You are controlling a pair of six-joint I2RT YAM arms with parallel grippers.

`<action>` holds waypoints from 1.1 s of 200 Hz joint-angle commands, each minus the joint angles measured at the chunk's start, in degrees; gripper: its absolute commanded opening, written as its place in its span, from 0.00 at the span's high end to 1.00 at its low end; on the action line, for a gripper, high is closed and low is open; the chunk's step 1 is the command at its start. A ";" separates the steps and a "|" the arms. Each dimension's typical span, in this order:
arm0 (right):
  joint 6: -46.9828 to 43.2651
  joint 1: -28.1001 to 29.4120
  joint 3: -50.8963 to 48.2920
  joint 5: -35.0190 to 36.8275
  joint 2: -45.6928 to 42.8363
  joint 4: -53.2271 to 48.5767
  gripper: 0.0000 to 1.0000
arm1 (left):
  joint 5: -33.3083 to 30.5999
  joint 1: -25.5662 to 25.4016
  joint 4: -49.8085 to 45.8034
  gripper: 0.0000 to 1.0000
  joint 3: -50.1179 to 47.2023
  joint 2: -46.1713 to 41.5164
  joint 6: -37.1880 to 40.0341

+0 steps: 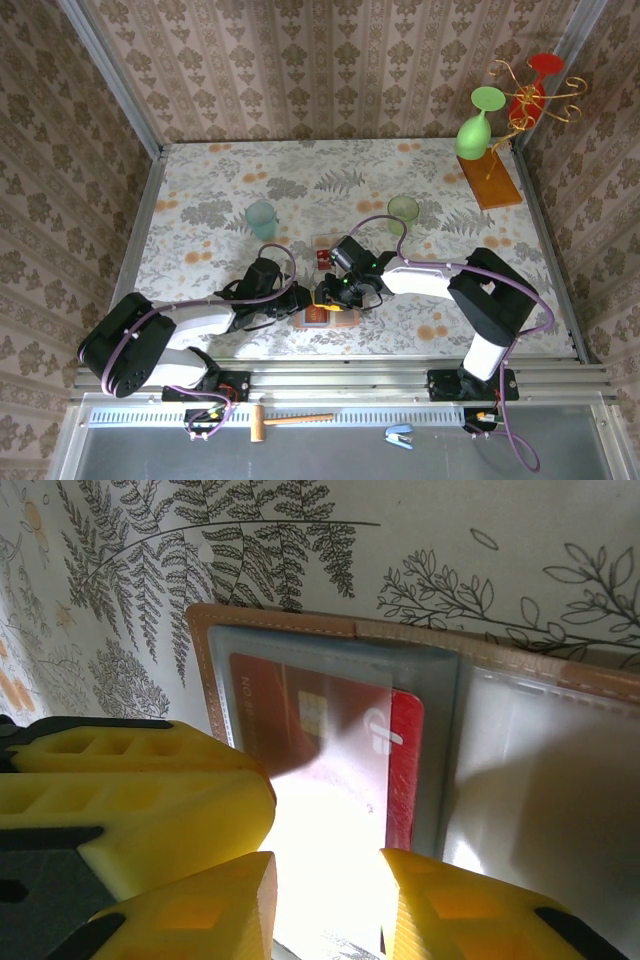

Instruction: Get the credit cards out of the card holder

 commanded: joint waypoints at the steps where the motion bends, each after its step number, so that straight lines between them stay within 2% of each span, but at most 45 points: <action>1: -0.09 0.51 -0.15 -0.28 0.96 0.47 0.68 | -0.48 0.47 -0.33 0.88 -0.44 0.50 0.87; 62: -0.48 0.47 -0.42 0.23 1.26 0.05 0.68 | -0.40 0.53 -0.22 0.88 -0.26 0.67 0.83; 220: -3.97 0.45 1.81 5.52 -1.98 -7.93 0.58 | -0.04 0.46 -0.46 0.88 0.61 1.47 1.01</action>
